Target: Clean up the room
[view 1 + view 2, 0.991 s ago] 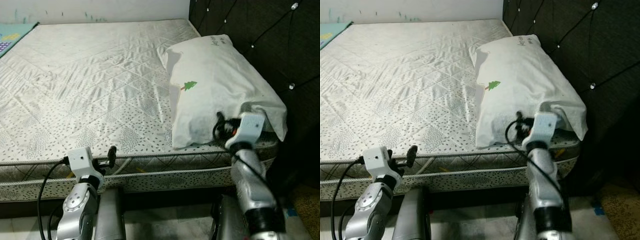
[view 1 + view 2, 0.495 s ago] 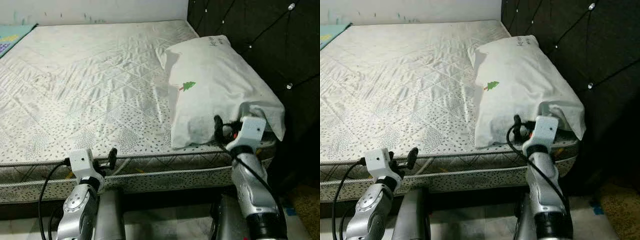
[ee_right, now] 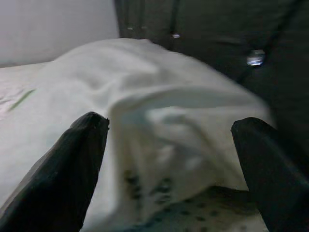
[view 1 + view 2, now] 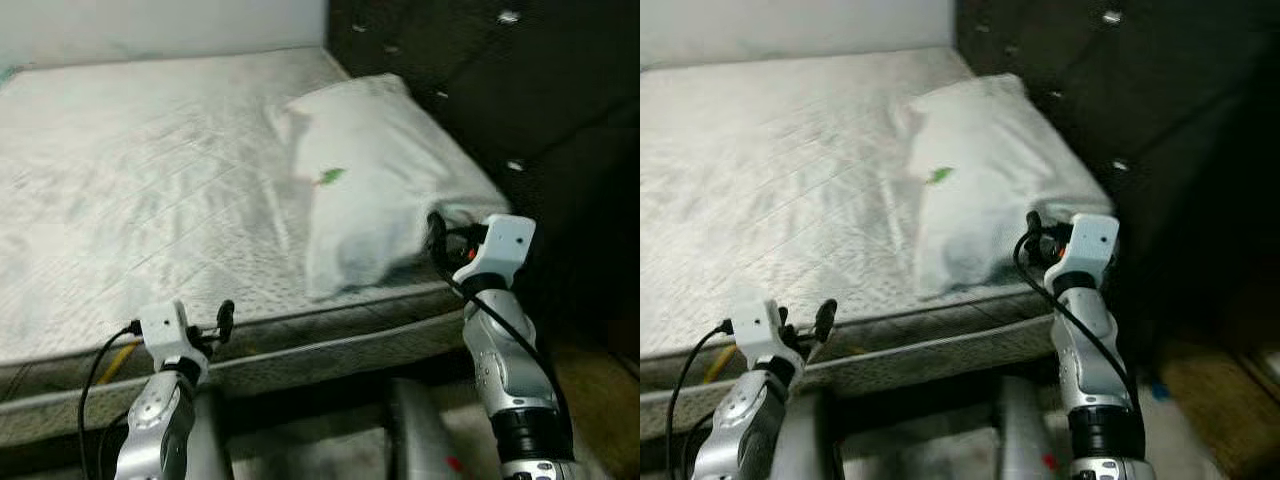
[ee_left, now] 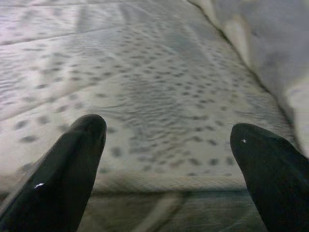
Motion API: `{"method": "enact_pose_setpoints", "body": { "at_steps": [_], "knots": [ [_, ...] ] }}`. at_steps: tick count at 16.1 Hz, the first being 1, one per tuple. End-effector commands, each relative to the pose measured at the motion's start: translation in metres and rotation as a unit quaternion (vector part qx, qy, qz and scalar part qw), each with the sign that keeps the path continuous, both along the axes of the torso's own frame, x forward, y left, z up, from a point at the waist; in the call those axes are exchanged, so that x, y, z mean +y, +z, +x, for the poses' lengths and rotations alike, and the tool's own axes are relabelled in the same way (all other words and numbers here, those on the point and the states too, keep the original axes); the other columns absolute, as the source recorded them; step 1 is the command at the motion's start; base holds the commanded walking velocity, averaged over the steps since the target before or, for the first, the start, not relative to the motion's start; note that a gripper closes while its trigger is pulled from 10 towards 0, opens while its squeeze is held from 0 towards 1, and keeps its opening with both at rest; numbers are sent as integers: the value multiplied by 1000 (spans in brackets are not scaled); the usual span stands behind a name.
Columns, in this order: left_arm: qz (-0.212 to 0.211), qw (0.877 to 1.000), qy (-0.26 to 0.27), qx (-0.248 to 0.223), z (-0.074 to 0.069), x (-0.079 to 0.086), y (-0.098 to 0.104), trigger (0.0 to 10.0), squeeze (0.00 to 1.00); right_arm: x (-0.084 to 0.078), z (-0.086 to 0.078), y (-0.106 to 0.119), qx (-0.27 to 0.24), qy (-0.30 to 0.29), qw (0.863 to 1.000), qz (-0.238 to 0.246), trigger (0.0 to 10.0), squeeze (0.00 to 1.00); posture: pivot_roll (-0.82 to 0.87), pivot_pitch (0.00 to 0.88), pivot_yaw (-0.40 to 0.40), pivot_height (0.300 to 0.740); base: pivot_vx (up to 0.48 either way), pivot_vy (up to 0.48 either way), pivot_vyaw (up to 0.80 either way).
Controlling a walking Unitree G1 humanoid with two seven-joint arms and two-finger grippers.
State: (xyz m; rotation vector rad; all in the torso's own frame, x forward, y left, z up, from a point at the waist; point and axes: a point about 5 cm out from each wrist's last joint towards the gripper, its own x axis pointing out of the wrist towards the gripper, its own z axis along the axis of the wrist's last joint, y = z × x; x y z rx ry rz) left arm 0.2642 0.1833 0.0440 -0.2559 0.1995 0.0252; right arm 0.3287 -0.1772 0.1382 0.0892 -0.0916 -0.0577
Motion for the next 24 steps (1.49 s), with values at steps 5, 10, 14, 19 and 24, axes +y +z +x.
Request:
{"method": "enact_pose_setpoints", "body": {
  "at_steps": [5,10,14,19,24],
  "knots": [
    [6,1000,-6,-4,3,1,1,10000,0,-3,5,4,-3,-2,1000,5,10000,0,-68,0,7,513,0,0,-587],
    [5,1000,-2,-9,5,1,4,10000,0,3,2,0,3,6,1000,5,10000,0,-61,0,6,513,0,0,-593],
    [4,1000,-1,-12,9,3,8,10000,0,9,3,1,1,13,1000,7,10000,0,-59,0,11,513,0,0,0],
    [4,1000,-1,-16,13,2,10,10000,0,15,8,12,-24,41,999,-3,10000,0,-60,0,8,538,0,0,0],
    [0,1000,4,-20,14,1,12,10000,0,17,11,16,-28,49,998,-2,10000,0,-59,0,1,593,0,0,0]
  ]
}}
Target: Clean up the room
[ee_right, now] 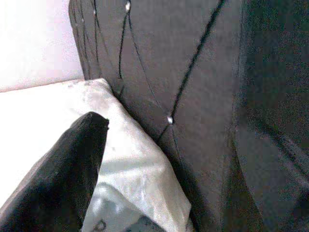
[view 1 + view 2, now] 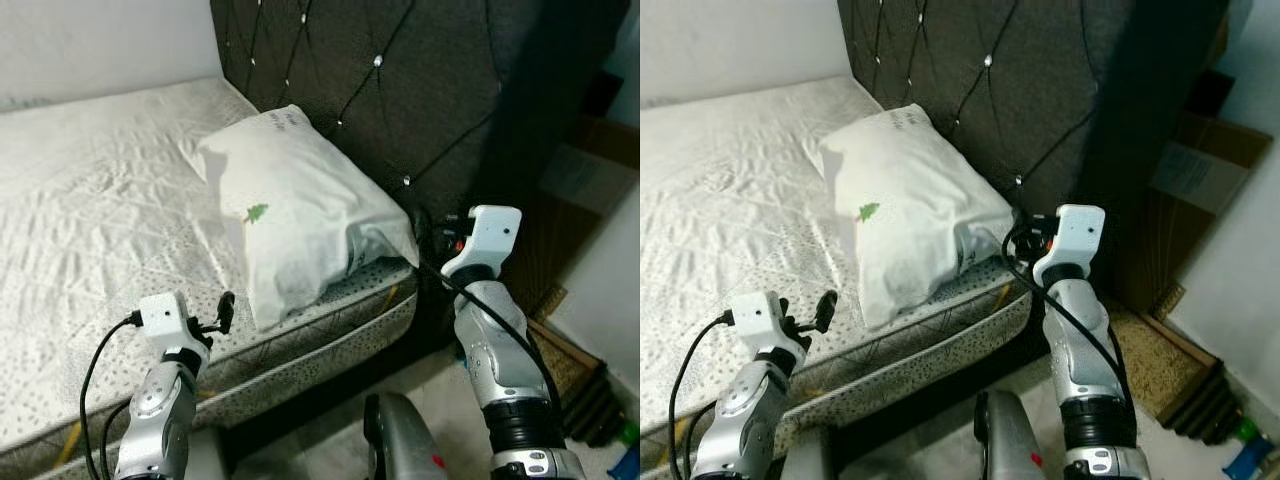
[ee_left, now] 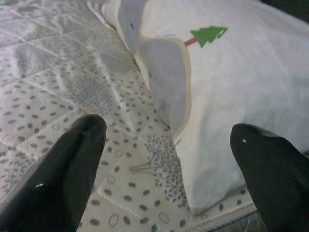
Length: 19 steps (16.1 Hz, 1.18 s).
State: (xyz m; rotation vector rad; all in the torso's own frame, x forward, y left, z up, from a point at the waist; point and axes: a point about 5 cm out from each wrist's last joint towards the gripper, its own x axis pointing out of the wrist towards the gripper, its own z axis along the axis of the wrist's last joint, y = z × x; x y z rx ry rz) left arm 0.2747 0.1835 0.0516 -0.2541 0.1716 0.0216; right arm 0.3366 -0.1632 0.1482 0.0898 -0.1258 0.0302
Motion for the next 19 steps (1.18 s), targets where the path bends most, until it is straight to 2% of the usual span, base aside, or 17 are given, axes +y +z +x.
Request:
{"method": "enact_pose_setpoints", "body": {
  "at_steps": [1,4,8,13,19],
  "knots": [
    [-1,1000,4,-6,4,1,4,10000,0,3,3,6,-9,7,1000,1,10000,0,-59,0,1,603,0,0,0],
    [-1,1000,5,-6,4,2,4,10000,0,4,4,7,-11,7,1000,3,10000,0,-59,0,3,628,0,0,0],
    [1,1000,4,-6,4,3,5,10000,0,5,4,6,-10,7,1000,7,10000,0,-59,0,8,687,0,0,0],
    [2,1000,4,-6,5,3,5,10000,0,4,3,4,-8,6,1000,8,10000,0,-57,0,9,740,0,0,0],
    [2,1000,4,-6,5,3,5,10000,0,4,3,2,-6,8,1000,10,10000,0,-58,0,8,740,0,0,0]
  ]
}}
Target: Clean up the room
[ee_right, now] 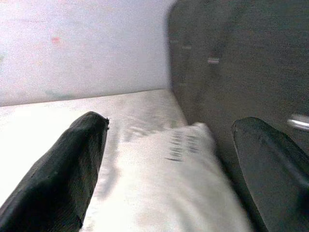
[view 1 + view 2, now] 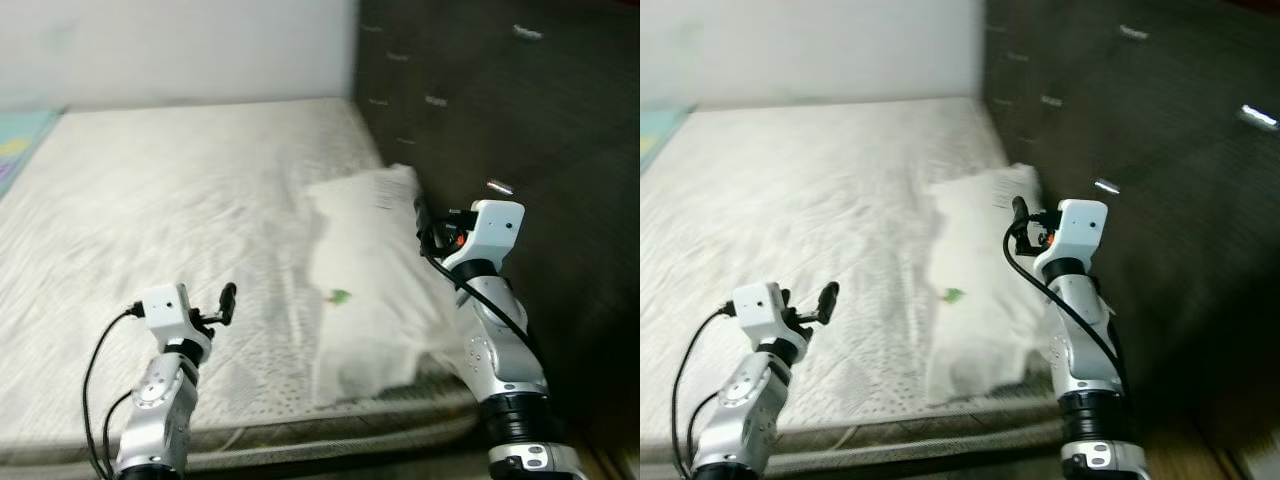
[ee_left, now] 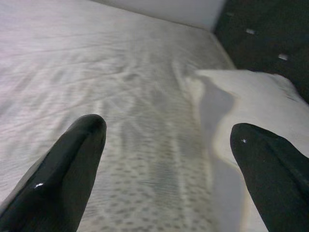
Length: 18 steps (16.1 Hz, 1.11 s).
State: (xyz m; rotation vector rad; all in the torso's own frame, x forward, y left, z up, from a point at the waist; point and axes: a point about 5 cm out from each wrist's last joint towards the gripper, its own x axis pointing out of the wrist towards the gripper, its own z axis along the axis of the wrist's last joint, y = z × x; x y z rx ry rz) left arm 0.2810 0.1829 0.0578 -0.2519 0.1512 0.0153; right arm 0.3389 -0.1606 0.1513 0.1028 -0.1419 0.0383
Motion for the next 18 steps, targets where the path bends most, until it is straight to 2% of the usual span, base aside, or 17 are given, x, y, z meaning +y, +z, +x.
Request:
{"method": "enact_pose_setpoints", "body": {
  "at_steps": [1,7,9,10,14,18],
  "knots": [
    [1,1000,6,5,-1,3,-1,10000,0,1,1,-1,3,4,1000,4,10000,0,-58,0,8,740,0,0,0],
    [8,1000,14,1,2,5,4,10000,0,8,1,-7,19,12,1000,14,10000,0,-57,0,9,740,0,0,0],
    [14,1000,17,-6,4,6,8,10000,0,9,2,-5,15,19,1000,3,10000,0,-59,0,9,740,0,0,0],
    [20,999,19,-21,10,4,14,10000,0,10,4,-3,9,25,1000,-16,10000,0,-54,0,9,740,0,0,694],
    [16,999,21,-41,27,-2,25,10000,0,17,11,1,4,30,999,-13,10000,0,-58,0,17,740,0,0,708],
    [46,996,27,-71,45,-3,42,10000,0,19,19,2,3,27,1000,-8,10000,0,-73,0,22,740,0,0,0]
  ]
}}
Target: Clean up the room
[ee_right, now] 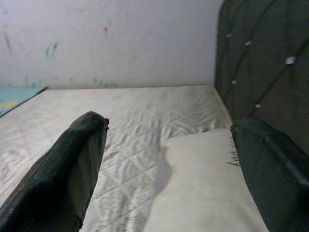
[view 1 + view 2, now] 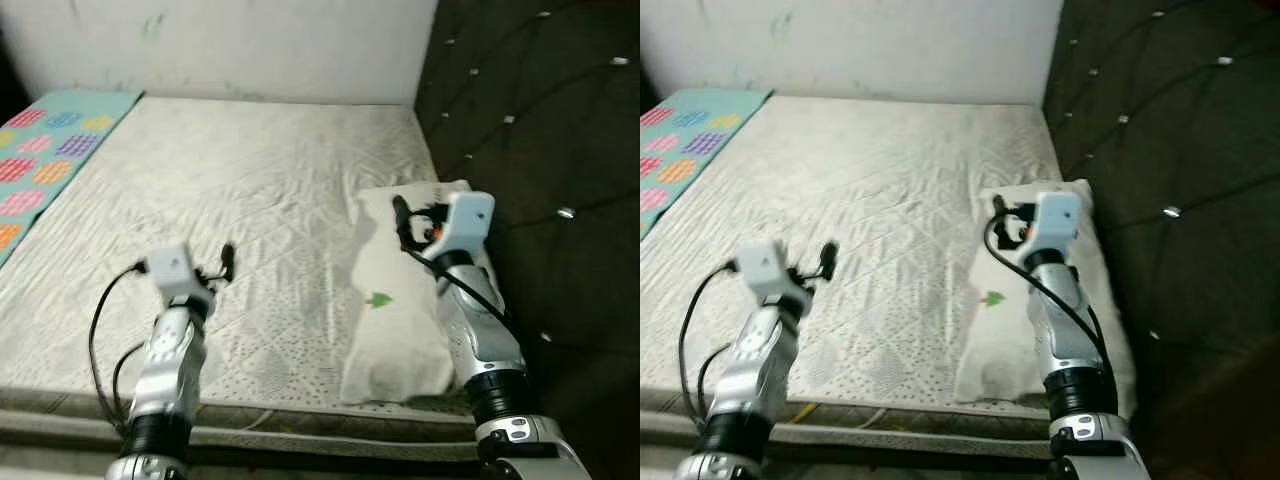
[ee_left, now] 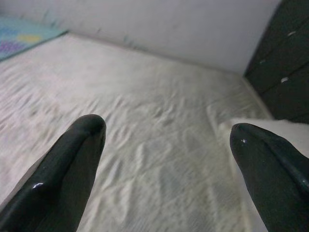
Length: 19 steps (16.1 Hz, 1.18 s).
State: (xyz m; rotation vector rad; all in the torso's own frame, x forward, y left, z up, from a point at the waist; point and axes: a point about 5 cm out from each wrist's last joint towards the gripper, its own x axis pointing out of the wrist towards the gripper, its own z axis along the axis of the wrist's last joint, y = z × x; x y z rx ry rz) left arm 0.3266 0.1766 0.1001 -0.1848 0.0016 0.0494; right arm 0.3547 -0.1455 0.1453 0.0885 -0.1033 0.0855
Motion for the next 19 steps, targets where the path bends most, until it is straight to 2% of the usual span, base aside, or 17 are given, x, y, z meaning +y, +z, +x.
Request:
{"method": "enact_pose_setpoints", "body": {
  "at_steps": [1,3,4,5,6,7,9,10,11,12,13,14,15,19],
  "knots": [
    [9,1000,4,-3,1,4,2,10000,0,6,2,10,-22,6,1000,-3,10000,0,-79,0,25,740,0,0,0],
    [27,999,3,18,4,5,2,10000,0,5,1,3,-16,-20,994,-110,10000,0,-84,0,24,740,0,0,0],
    [33,999,-2,16,4,6,5,10000,0,-1,-1,-5,2,-32,993,-114,10000,0,-80,0,22,740,0,0,0],
    [58,998,-6,9,2,8,11,10000,0,-10,-5,-14,19,-37,993,-106,10000,0,-77,0,23,740,0,0,0],
    [54,999,-6,1,0,8,16,10000,0,-16,-8,-18,23,-40,994,-101,10000,0,-76,0,25,740,0,0,0],
    [54,999,-5,-4,-4,9,20,10000,0,-21,-11,-22,28,-46,991,-124,10000,0,-71,0,29,740,0,0,0],
    [57,998,-7,-2,-11,8,18,10000,0,-25,-13,-30,48,-53,990,-122,10000,0,-56,0,29,740,0,0,0],
    [57,998,-4,17,-19,8,5,10000,0,-25,-19,-40,64,-45,990,-115,10000,0,-44,0,22,740,0,0,0],
    [50,998,3,33,-27,11,-3,10000,0,-24,-25,-43,64,-41,992,-100,10000,0,-44,0,13,740,0,0,0],
    [24,999,7,42,-34,14,-6,10000,0,-23,-33,-44,62,-34,993,-99,10000,0,-47,0,6,740,0,0,0],
    [7,999,19,47,-45,21,-6,10000,0,-29,-42,-44,51,-40,994,-90,10000,0,-50,0,-3,740,0,0,0],
    [10,998,23,49,-51,23,-7,10000,0,-32,-46,-43,45,-46,994,-89,10000,0,-56,0,-1,740,0,0,0],
    [3,998,29,52,-60,23,-11,10000,0,-38,-52,-44,50,-56,995,-62,10000,0,-62,0,5,740,0,0,0],
    [-8,997,2,72,-72,10,-12,10000,0,-35,-67,-43,52,-59,996,-47,10000,0,-85,0,28,740,0,0,0]
  ]
}}
